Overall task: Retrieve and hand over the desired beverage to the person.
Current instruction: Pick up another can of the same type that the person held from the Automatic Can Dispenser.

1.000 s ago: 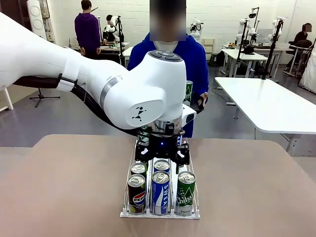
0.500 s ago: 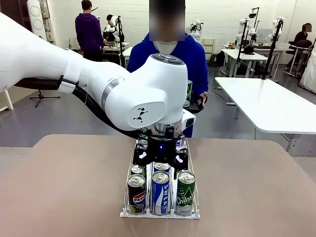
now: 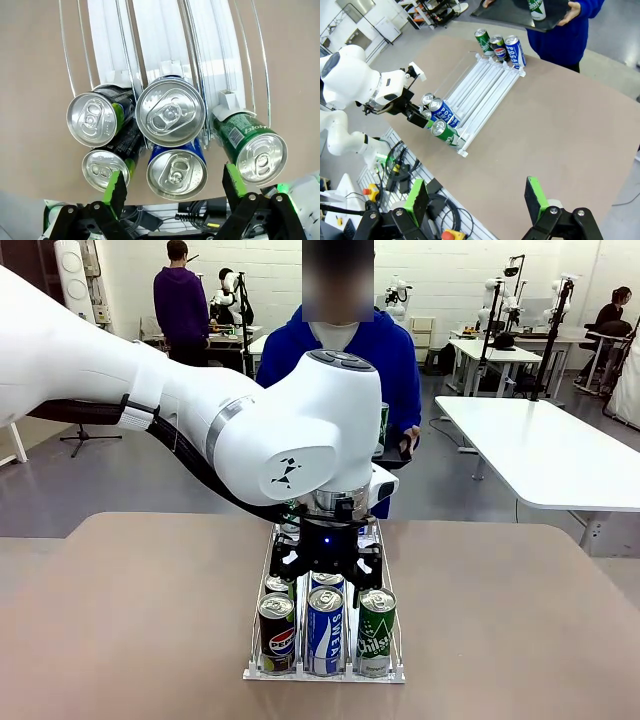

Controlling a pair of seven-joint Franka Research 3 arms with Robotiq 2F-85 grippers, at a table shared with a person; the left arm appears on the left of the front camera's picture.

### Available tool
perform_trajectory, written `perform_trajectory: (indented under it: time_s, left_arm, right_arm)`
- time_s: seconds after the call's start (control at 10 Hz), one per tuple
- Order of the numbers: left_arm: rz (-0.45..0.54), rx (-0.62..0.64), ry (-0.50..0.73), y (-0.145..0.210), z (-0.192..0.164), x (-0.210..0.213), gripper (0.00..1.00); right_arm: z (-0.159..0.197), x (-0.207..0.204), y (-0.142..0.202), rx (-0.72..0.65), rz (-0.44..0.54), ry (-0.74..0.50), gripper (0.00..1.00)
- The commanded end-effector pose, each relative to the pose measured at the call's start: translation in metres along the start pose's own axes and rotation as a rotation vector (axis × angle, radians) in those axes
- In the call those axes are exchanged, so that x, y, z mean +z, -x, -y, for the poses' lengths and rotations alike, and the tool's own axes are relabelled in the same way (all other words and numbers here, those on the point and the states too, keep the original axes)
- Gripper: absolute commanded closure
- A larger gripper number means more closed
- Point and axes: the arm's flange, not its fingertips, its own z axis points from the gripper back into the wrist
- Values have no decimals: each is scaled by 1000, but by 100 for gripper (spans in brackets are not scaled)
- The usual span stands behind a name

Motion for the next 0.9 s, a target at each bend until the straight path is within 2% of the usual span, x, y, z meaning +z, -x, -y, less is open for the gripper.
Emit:
perform_trajectory:
  time_s: [0.0,0.8]
  left_arm:
    - [-31,-17,4,1,-3,1,0]
    - [-40,-23,2,-2,-1,-9,0]
  right_arm:
    - [0,0,0,-4,-9,-3,0]
    - [0,0,0,-4,-9,-3,0]
